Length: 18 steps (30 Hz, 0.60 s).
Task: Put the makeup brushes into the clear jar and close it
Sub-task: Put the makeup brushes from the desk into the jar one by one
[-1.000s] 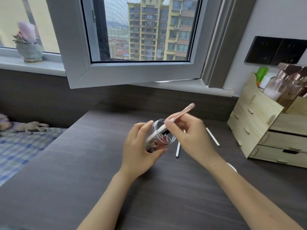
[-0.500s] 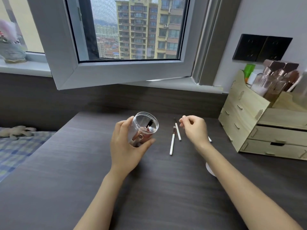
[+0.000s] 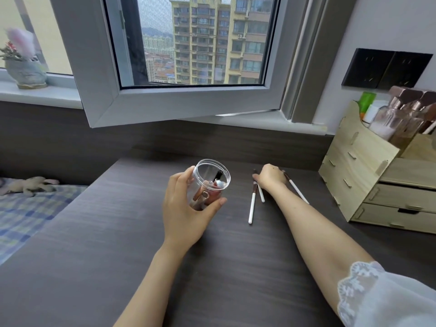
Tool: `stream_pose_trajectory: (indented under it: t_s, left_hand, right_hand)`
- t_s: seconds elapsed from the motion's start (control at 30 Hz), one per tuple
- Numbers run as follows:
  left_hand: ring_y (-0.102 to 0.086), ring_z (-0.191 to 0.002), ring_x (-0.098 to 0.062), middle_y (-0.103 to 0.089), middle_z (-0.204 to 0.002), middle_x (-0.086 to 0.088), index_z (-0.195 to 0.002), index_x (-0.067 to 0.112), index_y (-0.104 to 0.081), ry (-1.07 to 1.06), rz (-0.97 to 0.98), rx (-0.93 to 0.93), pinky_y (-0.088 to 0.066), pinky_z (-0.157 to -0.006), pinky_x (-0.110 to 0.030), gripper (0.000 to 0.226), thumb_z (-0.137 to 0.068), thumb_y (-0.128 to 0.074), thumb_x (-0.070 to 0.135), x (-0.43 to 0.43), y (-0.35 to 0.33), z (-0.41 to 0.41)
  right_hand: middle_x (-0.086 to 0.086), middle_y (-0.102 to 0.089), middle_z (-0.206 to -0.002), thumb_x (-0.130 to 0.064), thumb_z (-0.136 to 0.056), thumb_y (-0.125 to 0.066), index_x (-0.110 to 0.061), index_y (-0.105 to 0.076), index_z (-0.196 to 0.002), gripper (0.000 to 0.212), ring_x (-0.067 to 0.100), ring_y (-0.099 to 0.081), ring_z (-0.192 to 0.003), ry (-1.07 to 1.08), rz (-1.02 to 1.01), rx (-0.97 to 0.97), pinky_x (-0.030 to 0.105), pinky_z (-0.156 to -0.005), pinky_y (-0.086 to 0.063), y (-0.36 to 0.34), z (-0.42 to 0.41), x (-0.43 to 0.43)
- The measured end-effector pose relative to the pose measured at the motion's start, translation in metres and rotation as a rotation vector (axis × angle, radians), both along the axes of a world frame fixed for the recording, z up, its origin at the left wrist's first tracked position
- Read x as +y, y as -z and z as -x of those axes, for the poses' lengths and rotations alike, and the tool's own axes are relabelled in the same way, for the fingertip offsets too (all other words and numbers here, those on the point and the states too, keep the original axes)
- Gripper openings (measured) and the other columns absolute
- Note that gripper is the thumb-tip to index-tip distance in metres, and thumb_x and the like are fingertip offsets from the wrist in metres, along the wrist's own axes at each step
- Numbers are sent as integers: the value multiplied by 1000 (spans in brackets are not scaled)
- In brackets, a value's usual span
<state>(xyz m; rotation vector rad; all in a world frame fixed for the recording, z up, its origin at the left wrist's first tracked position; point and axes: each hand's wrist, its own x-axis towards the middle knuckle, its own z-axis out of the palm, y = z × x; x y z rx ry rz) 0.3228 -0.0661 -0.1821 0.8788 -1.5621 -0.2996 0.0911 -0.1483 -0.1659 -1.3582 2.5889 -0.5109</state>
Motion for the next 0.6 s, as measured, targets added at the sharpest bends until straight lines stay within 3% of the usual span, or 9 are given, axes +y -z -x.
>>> stream_pose_trajectory:
  t_s: [0.07,0.23,0.33,0.43,0.5,0.53,0.6]
  left_hand:
    - [-51,-99,-3,-49,-109,12,-120,20,-51,10,-17,8,-41,-84,-10,72,-58,-78,44,0,0,0]
    - [-51,-99,-3,-49,-108,13,-120,24,-51,4,-37,21,-42,-82,-10,71,-58,-78,46,0,-2,0]
    - [-51,-98,-3,-49,-108,11,-120,21,-52,2,-34,19,-39,-82,-7,71,-58,-79,43,1,-3,-1]
    - [-51,-98,-5,-50,-109,9,-120,18,-52,7,-24,12,-40,-83,-7,72,-58,-84,36,2,-3,-1]
    - [-51,-99,-5,-50,-110,7,-120,16,-53,4,-25,-2,-39,-83,-7,72,-58,-85,34,3,-3,-1]
    - [-50,-99,-5,-50,-110,7,-121,16,-53,-2,-23,-11,-38,-83,-6,73,-58,-85,35,3,-4,0]
    - [-50,-99,-5,-50,-111,7,-122,15,-53,-6,-9,-39,-37,-83,-5,76,-57,-85,35,5,-4,1]
  right_hand:
    - [15,-66,-116,-28,-86,-62,-5,-67,-104,30,34,-61,-110,26,-14,7,30,-75,-45,1,2,-4]
    - [16,-63,-123,-19,-88,-59,-3,-63,-114,31,35,-58,-116,50,-45,51,35,-87,-49,1,9,-11]
    - [20,-67,-112,-20,-89,-56,2,-66,-102,27,38,-62,-107,14,50,-10,34,-81,-49,-12,10,-9]
    - [22,-62,-71,-15,-87,-53,-2,-62,-68,25,34,-63,-67,-86,359,-253,29,-54,-46,-46,6,9]
    - [14,-57,-62,-7,-86,-51,-8,-54,-75,12,18,-54,-43,-168,642,-521,20,-34,-40,-73,-2,35]
    - [12,-60,-63,-4,-86,-50,-11,-50,-83,8,11,-52,-39,-227,780,-644,18,-32,-40,-85,-8,51]
    - [7,-67,-63,0,-85,-50,-19,-45,-91,21,7,-55,-40,-394,1006,-826,19,-38,-46,-104,-21,87]
